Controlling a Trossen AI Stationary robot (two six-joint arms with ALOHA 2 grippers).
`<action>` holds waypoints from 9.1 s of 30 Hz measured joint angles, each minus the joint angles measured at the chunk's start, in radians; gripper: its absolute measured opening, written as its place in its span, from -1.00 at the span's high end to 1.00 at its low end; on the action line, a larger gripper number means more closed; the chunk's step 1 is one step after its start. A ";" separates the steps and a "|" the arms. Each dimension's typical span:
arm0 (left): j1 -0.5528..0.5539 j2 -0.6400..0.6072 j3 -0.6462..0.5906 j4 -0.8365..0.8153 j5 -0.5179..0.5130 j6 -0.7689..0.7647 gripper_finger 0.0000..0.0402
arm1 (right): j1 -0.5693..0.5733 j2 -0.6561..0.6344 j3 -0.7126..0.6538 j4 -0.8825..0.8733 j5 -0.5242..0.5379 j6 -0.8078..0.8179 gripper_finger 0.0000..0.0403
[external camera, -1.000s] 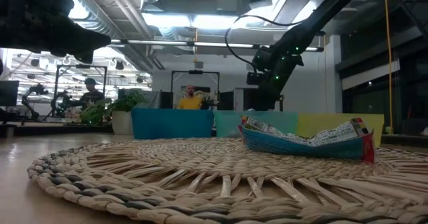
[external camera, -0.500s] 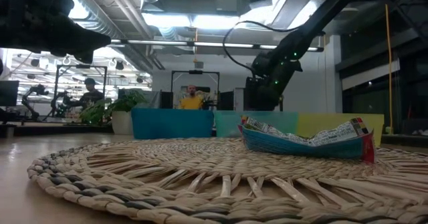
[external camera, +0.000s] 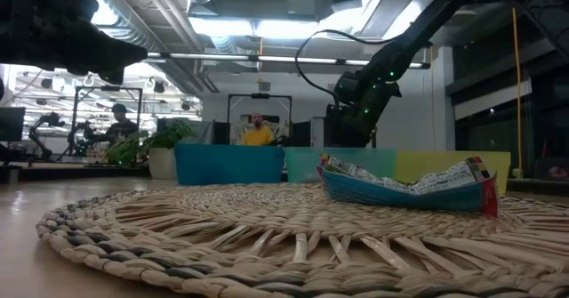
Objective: Pick and place Granola Bars by type
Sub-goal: Put the orange granola bar into the green bin
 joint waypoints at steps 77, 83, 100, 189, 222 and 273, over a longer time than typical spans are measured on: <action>0.000 0.000 0.000 0.000 0.001 0.000 0.98 | 1.156 -0.452 0.099 -0.602 0.392 0.721 0.04; 0.000 0.000 0.000 0.000 0.000 0.000 0.98 | 1.173 -0.452 -0.088 -0.364 0.376 0.818 0.04; 0.000 0.000 0.000 0.000 0.000 0.000 0.98 | 1.227 -0.398 -0.291 0.044 0.376 1.002 -0.60; 0.000 0.000 0.000 0.000 -0.001 0.000 0.98 | 1.122 -0.901 -0.158 -0.363 0.592 0.951 0.68; 0.000 0.000 0.000 0.000 -0.001 0.000 0.98 | 0.325 -0.443 0.356 -0.374 0.298 0.499 0.68; 0.000 0.000 0.000 0.000 -0.001 0.000 0.98 | 0.252 0.172 0.414 -0.454 0.330 0.583 0.71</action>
